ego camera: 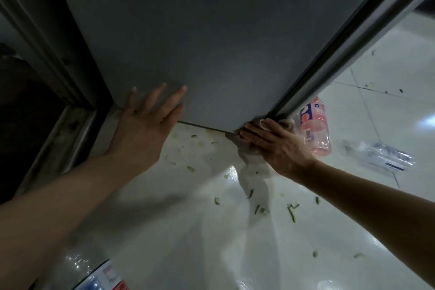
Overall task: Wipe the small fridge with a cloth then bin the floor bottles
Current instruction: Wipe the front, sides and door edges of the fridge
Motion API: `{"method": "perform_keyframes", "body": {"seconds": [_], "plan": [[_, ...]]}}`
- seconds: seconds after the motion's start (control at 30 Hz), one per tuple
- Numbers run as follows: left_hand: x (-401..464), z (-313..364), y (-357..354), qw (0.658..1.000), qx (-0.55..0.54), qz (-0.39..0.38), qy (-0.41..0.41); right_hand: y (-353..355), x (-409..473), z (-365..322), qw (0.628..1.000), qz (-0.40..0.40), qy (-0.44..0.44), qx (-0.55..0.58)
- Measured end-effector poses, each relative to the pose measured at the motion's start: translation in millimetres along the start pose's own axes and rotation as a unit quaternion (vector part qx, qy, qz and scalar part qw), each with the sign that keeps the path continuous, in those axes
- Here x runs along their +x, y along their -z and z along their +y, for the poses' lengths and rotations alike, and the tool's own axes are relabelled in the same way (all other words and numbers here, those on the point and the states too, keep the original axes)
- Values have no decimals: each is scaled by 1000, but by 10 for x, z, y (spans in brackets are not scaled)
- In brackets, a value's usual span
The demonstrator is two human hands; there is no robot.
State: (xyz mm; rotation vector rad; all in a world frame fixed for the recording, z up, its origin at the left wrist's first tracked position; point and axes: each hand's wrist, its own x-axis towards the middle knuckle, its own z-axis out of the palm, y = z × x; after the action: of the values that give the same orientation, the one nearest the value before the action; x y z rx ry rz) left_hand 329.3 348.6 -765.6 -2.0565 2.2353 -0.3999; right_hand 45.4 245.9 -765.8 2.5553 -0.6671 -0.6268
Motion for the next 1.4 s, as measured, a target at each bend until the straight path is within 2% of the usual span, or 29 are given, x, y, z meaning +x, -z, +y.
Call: {"method": "perform_keyframes", "body": {"seconds": [0.07,0.13,0.23,0.3,0.37,0.4,0.43,0.47,0.67,0.87,1.0,1.13,1.27,1.4], "plan": [[-1,50,44,1000,-2,11,5,45,-75,-98,998,-3,-35,43],[2,111,58,999,-12,34,4,72,-251,-167,983,-18,-90,159],[59,243,62,996,-31,82,-17,124,-597,-254,919,121,-206,314],[141,341,82,991,-55,116,-37,80,-725,-287,846,160,-292,416],[244,435,125,984,-78,143,-68,17,-670,-255,739,137,-387,535],[296,478,153,981,-83,151,-86,-19,-595,-230,703,121,-421,560],[349,520,181,979,-81,156,-105,-97,-490,-209,709,120,-426,550],[404,562,210,977,-74,159,-121,-110,-379,-215,698,124,-432,558],[645,669,322,965,-51,199,-163,-182,217,-331,614,133,-483,610],[689,607,260,958,-31,223,-178,-265,314,-292,604,137,-505,601],[691,632,401,957,-22,225,-182,-208,304,-240,621,127,-505,585],[764,606,680,954,-12,237,-181,-40,214,-211,625,190,-514,556],[833,558,1042,959,-10,241,-151,217,70,-34,645,253,-501,518],[854,470,1388,959,16,253,-128,531,-69,191,637,306,-495,505]]}}
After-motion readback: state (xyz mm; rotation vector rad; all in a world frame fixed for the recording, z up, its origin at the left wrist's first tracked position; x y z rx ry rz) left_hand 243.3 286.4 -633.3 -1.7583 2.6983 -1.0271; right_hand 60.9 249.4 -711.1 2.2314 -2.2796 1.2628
